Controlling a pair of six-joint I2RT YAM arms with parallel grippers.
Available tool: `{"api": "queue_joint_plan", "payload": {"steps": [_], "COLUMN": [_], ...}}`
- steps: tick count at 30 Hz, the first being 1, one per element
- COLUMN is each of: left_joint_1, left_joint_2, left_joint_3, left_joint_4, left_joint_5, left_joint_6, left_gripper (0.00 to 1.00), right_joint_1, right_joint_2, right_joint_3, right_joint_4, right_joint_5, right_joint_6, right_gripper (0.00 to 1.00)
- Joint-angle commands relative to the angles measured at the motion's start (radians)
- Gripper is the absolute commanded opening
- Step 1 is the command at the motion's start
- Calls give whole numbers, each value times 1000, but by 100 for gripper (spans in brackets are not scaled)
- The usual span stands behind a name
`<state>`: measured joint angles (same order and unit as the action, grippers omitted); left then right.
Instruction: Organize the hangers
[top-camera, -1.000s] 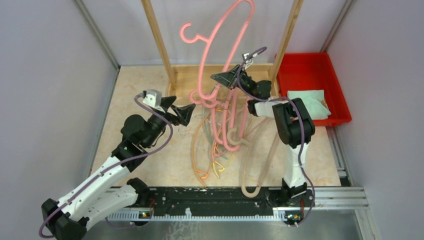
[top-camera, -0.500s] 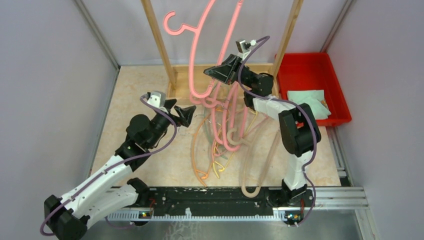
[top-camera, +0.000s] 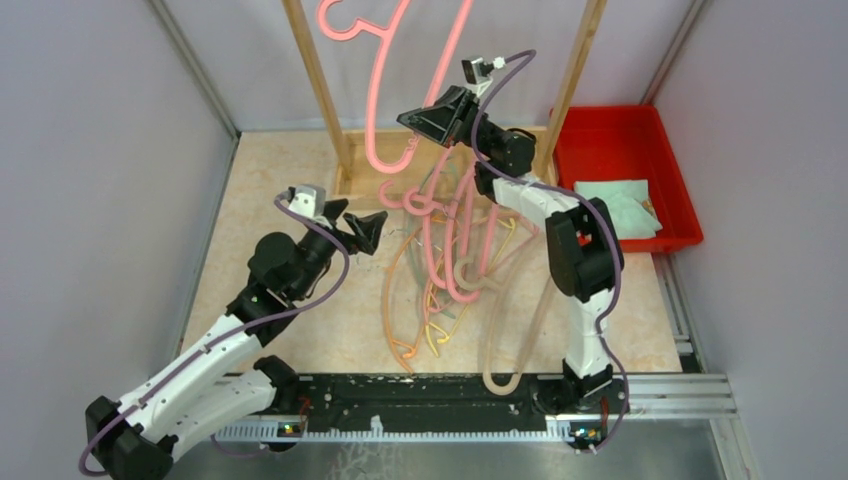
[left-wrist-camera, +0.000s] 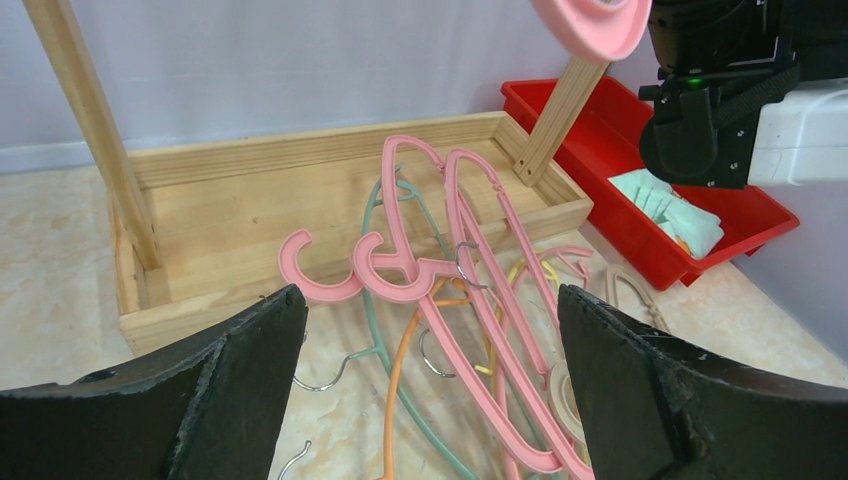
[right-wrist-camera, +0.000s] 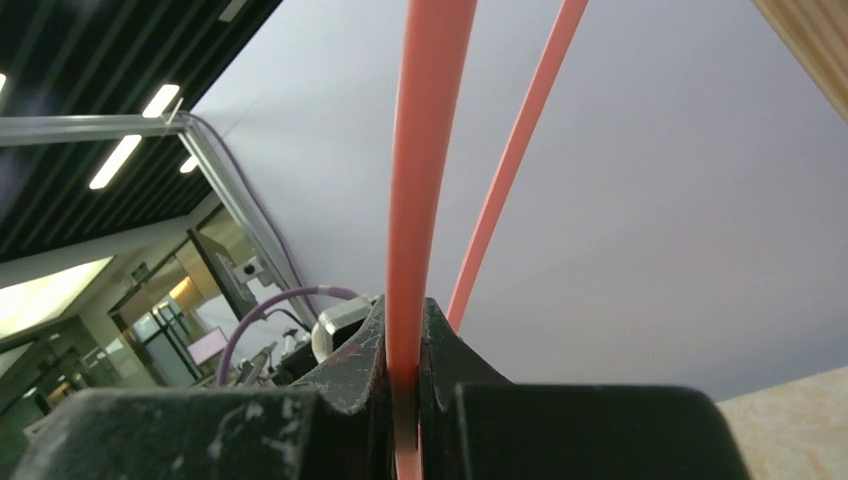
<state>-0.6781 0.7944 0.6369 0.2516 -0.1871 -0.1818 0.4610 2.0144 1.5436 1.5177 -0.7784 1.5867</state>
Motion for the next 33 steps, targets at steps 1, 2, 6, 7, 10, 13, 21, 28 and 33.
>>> {"api": "queue_joint_plan", "payload": {"steps": [1,2,6,7,10,13,21,28,33], "left_joint_1": [-1,-1,-1,-1,-1,-1,11,38,52], "left_joint_2": [-14,-13,-7,-4,0,16,85,56,93], "left_joint_3": [-10,-13,-13,-11,-15,-16,-1,26,27], "left_joint_4": [-3,-2,3,3,11,54,305,389,426], "left_joint_5": [-16,-18,-21,-19,-26,-11,104,213,191], "left_joint_6": [6,5,5,5,-1,2,-29,-94,-91], "left_gripper": [99,100,100,100,100,100,100,100,100], "right_joint_1": [20,21,24,24,27,29,23,-18,-18], "right_joint_2": [-25,-29,-39,-39,-42,-46,-80,-94,-109], "right_joint_3": [93,92,87,91,91,57,-72,-134,-142], "right_joint_4": [213,213,214,214,214,213,212,212,213], "right_joint_5": [6,1,17,20,18,15,-29,-49,-86], "right_joint_6": [15,20,45,54,82,98,100,85,81], "right_gripper": [0,0,0,0,0,0,0,0,0]}}
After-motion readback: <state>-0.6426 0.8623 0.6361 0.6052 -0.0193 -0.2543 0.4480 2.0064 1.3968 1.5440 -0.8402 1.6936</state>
